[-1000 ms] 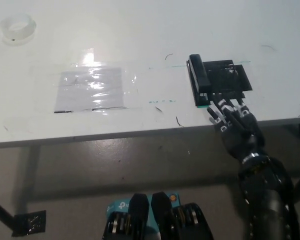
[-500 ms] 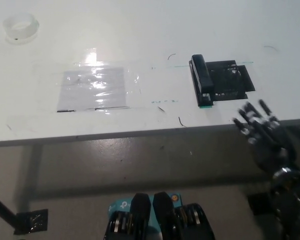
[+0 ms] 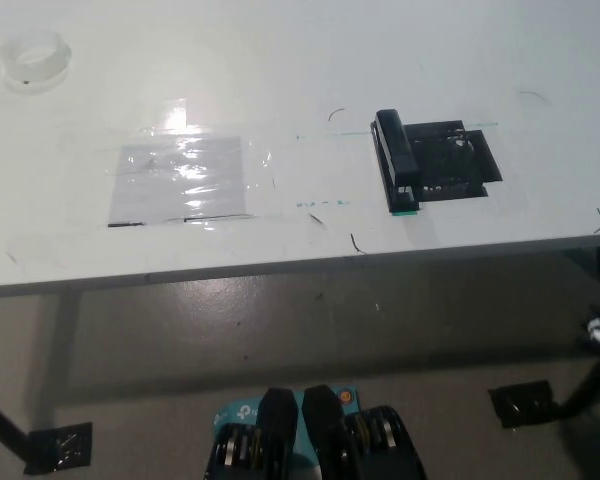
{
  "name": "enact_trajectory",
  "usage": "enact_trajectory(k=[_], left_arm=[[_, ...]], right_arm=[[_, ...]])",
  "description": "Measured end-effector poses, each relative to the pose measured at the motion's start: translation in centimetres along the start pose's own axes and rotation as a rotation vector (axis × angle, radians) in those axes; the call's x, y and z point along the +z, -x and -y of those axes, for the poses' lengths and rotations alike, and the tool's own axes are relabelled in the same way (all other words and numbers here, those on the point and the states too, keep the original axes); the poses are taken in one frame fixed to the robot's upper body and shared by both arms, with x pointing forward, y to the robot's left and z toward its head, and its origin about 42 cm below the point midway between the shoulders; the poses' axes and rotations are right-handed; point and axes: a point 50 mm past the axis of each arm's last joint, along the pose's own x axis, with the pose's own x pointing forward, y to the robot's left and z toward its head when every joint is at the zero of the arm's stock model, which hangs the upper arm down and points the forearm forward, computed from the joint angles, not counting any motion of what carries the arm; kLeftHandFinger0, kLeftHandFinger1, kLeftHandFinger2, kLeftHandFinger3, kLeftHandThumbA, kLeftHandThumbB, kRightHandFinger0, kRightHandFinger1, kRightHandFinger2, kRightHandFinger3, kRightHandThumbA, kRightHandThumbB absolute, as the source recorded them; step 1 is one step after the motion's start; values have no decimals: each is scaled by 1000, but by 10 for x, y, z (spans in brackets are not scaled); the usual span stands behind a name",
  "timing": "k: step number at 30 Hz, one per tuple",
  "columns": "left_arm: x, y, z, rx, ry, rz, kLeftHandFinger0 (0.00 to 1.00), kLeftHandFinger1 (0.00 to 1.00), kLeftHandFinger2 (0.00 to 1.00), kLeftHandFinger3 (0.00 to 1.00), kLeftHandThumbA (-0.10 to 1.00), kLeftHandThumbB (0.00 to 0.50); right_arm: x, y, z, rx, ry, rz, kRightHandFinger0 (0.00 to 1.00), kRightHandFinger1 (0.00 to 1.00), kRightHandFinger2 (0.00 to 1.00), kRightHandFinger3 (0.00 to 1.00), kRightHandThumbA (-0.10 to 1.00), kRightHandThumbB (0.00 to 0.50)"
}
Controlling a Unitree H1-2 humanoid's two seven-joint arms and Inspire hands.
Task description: A stapler is kept infront of the robot on the black mark on the desk and the robot uses its right hand to lift the top of the stapler to open it
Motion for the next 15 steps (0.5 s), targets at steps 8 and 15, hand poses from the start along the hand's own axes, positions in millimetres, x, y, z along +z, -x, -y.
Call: enact_trajectory(k=[8, 15], left_arm=[[0, 0, 0, 0, -1, 0, 406, 457, 566, 748, 1000, 254], [0, 0, 0, 0, 0, 1, 416, 469, 589, 750, 1000, 252]], right_arm=[[-31, -2, 12, -62, 73, 17, 452, 502, 555, 657, 577, 106], [-42, 0, 9, -73, 105, 87, 432, 475, 514, 597, 606, 126]])
